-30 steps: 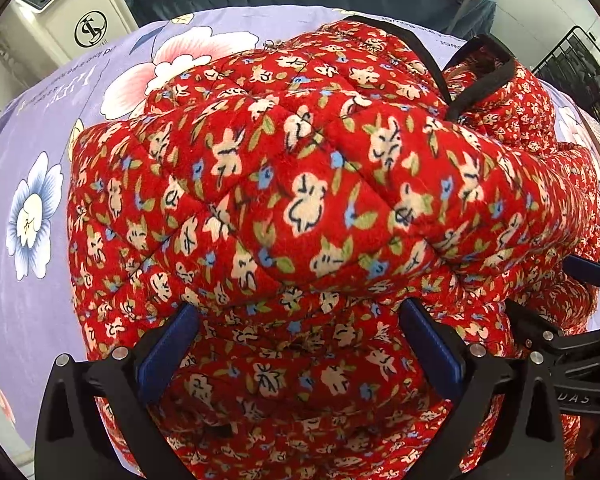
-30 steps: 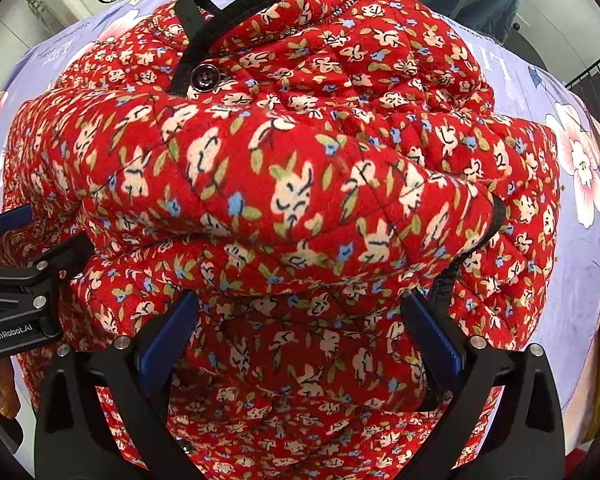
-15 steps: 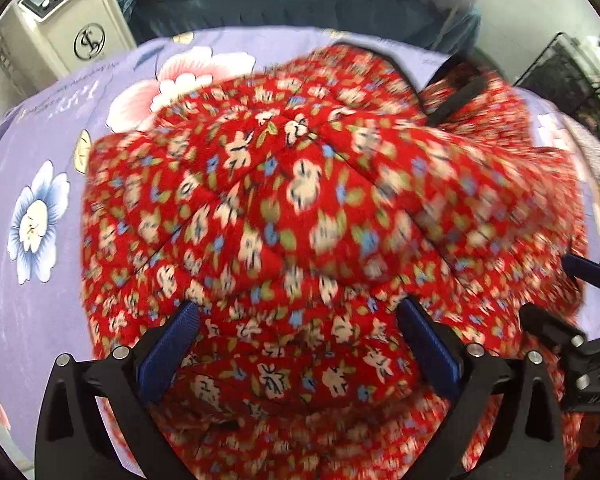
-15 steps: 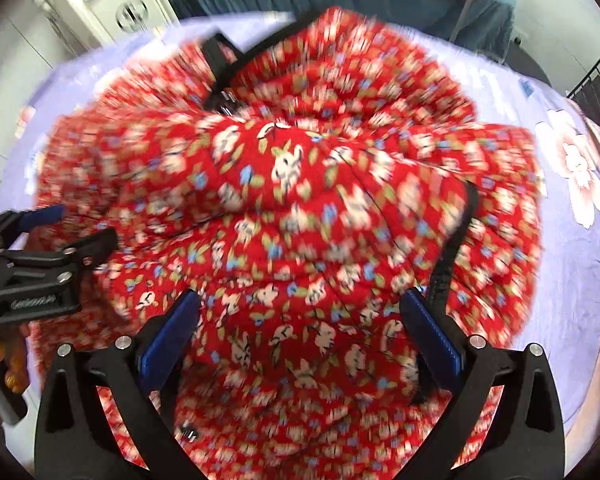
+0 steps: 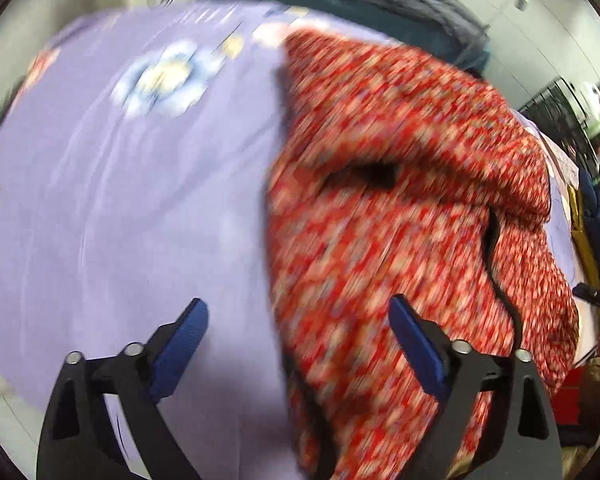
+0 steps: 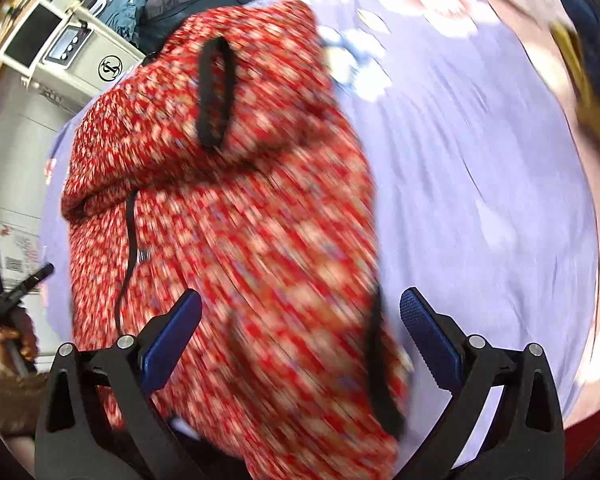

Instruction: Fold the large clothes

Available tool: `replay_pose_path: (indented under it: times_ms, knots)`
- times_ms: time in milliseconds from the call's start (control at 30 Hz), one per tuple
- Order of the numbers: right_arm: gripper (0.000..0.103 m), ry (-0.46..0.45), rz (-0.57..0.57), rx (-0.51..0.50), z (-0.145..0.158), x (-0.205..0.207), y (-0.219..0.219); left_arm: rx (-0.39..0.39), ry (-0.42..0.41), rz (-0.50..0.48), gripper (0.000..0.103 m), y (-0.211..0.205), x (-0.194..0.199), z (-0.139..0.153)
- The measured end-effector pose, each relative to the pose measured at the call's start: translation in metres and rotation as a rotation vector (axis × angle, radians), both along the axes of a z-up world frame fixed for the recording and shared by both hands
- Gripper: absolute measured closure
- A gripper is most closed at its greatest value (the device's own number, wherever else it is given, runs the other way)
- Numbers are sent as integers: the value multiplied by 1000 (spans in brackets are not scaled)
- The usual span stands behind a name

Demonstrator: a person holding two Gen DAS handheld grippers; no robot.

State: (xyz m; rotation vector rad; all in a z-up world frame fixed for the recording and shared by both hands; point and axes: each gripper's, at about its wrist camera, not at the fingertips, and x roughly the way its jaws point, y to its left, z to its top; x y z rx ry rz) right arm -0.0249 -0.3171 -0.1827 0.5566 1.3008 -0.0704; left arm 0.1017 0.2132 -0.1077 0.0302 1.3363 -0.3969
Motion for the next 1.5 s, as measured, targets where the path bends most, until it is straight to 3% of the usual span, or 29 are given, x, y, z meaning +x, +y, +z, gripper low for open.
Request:
replay_pose_path:
  times_ms: [100, 233, 333, 433, 533, 600, 767, 867, 1167, 1300, 1400, 1500]
  knots:
    - [5, 19, 46, 51, -5, -27, -3, -44, 103, -21, 30, 18, -25, -17]
    - [5, 41, 120, 128, -10, -51, -3, -165, 218, -76, 31, 21, -59, -30]
    - [8, 69, 191, 129, -16, -61, 2, -192, 289, -147, 31, 12, -87, -40]
    - [19, 116, 252, 147, -23, -75, 8, -159, 274, -210, 31, 0, -109, -43]
    - [29, 146, 329, 185, -31, -84, 24, -156, 256, -184, 31, 1, -116, -45]
    - [29, 151, 369, 154, -32, -86, 38, -168, 269, -164, 31, 2, -116, -44]
    - [34, 156, 375, 139, -34, -85, 49, -122, 271, -220, 31, 3, -117, -36]
    - [34, 157, 382, 141, -36, -83, 50, -136, 291, -166, 31, 20, -118, -35]
    - [35, 187, 398, 160, -43, -77, 47, -138, 402, -151, 31, 5, -130, -73]
    - [41, 199, 423, 159, -43, -73, 53, -133, 377, -168, 43, -4, -128, -65]
    - [57, 210, 441, 179, -42, -69, 56, -141, 381, -180, 54, -5, -125, -59]
    - [70, 200, 431, 274, -33, -60, 57, -218, 389, -178, 69, -2, -118, -43]
